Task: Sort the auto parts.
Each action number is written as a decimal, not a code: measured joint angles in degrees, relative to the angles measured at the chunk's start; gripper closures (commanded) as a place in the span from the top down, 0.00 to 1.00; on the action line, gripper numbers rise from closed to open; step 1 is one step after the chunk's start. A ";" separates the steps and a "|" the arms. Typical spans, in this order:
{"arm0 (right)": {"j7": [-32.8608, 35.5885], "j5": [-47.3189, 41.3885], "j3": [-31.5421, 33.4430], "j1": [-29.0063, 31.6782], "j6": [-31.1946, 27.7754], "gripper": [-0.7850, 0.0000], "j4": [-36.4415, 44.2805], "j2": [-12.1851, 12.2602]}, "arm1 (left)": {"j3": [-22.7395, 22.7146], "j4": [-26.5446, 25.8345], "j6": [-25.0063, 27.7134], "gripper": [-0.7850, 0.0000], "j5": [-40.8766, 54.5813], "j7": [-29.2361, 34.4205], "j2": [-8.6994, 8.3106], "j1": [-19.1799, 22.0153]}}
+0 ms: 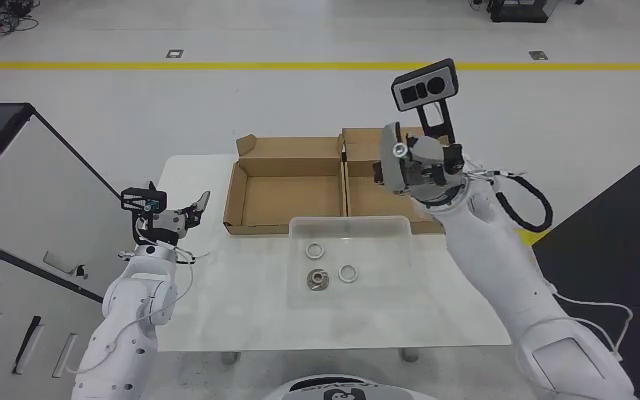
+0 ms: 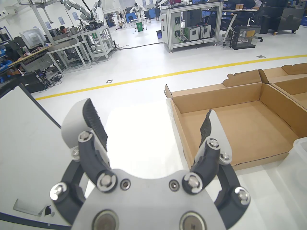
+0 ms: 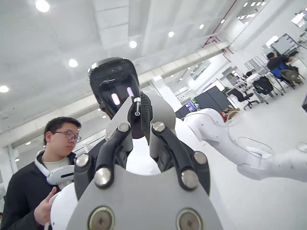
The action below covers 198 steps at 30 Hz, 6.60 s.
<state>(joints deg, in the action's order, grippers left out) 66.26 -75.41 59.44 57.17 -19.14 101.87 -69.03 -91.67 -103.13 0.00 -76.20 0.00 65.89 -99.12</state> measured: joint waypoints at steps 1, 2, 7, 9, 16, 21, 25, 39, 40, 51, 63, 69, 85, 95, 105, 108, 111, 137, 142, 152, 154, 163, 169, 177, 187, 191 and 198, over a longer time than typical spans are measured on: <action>0.10 -0.67 -0.02 0.12 -0.06 0.00 0.01 -0.14 | 0.00 0.00 0.00 1.00 0.00 0.00 0.00 0.00; 0.18 -1.44 -0.05 0.26 -0.16 0.00 0.01 -0.33 | 0.00 0.00 0.00 1.00 0.00 0.00 0.00 0.00; -0.04 0.28 -0.01 0.04 0.26 0.00 -0.50 -0.80 | 0.00 0.00 0.00 1.00 0.00 0.00 0.00 0.00; -0.45 3.54 0.18 -0.37 0.88 0.00 -0.92 -0.82 | 0.00 0.00 0.00 1.00 0.00 0.00 0.00 0.00; -1.66 16.52 1.75 -1.15 4.86 0.00 -0.82 -0.36 | 0.00 0.00 0.00 1.00 0.00 0.00 0.00 0.00; -2.05 19.17 2.29 -0.72 6.00 0.00 0.02 -0.33 | 0.00 0.00 0.00 1.00 0.00 0.00 0.00 0.00; -1.68 17.81 2.38 -0.22 5.74 0.00 0.36 -0.55 | 0.00 0.00 0.00 1.00 0.00 0.00 0.00 0.00; 2.71 -0.13 0.98 1.71 2.72 0.00 0.10 -2.66 | 0.00 0.00 0.00 1.00 0.00 0.00 0.00 0.00; 2.81 -0.33 0.96 1.70 2.78 0.00 0.04 -2.70 | 0.00 0.00 0.00 1.00 0.00 0.00 0.00 0.00; 2.80 -0.29 0.96 1.68 2.80 0.00 0.03 -2.70 | 0.00 0.00 0.00 1.00 0.00 0.00 0.00 0.00; 2.80 -0.29 0.96 1.68 2.80 0.00 0.03 -2.70 | 0.00 0.00 0.00 1.00 0.00 0.00 0.00 0.00; 2.80 -0.29 0.96 1.68 2.80 0.00 0.03 -2.70 | 0.00 0.00 0.00 1.00 0.00 0.00 0.00 0.00; 0.10 6.32 8.49 4.16 5.46 0.00 -2.17 -1.51 | 0.00 0.00 0.00 1.00 0.00 0.00 0.00 0.00; 2.77 20.52 23.40 8.40 11.22 0.00 -7.50 1.49 | 0.00 0.00 0.00 1.00 0.00 0.00 0.00 0.00; 5.66 39.98 29.27 2.32 15.02 0.00 -14.87 3.97 | 0.00 0.00 0.00 1.00 0.00 0.00 0.00 0.00; 6.85 47.04 28.85 -0.88 14.66 0.00 -17.65 4.65 | 0.00 0.00 0.00 1.00 0.00 0.00 0.00 0.00; 8.40 55.90 27.45 -4.12 13.83 0.00 -20.48 5.30 | 0.00 0.00 0.00 1.00 0.00 0.00 0.00 0.00; 8.26 76.21 21.05 -8.92 13.22 0.00 -24.83 6.50 | 0.00 0.00 0.00 1.00 0.00 0.00 0.00 0.00; 7.00 84.40 19.86 -7.80 17.20 0.00 -23.79 7.22 | 0.00 0.00 0.00 1.00 0.00 0.00 0.00 0.00; 4.57 100.33 14.24 -10.99 24.86 0.00 -26.02 7.75 | 0.00 0.00 0.00 1.00 0.00 0.00 0.00 0.00; 3.68 103.91 12.83 -12.00 25.49 0.00 -26.55 7.76 | 0.00 0.00 0.00 1.00 0.00 0.00 0.00 0.00; 0.36 117.82 4.31 -16.75 26.98 0.00 -31.63 6.78 | 0.00 0.00 0.00 1.00 0.00 0.00 0.00 0.00; -1.97 121.58 0.47 -18.03 24.23 0.00 -35.26 6.00 | 0.00 0.00 0.00 1.00 0.00 0.00 0.00 0.00; -4.76 124.18 -4.09 -18.12 20.65 0.00 -41.19 4.71 | 0.00 0.00 0.00 1.00 0.00 0.00 0.00 0.00; -5.87 123.86 -8.02 -19.50 17.78 0.00 -47.46 2.81 | 0.00 0.00 0.00 1.00 0.00 0.00 0.00 0.00; -6.68 124.23 -10.13 -20.60 17.18 0.00 -50.61 1.66 | 0.00 0.00 0.00 1.00 0.00 0.00 0.00 0.00; -7.55 122.99 -12.63 -22.32 16.48 0.00 -55.56 -0.32 | 0.00 0.00 0.00 1.00 0.00 0.00 0.00 0.00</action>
<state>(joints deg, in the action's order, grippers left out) 58.70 47.58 46.81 34.86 -2.66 46.31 -69.35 -91.67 -103.13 0.00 -76.20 0.00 65.89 -99.12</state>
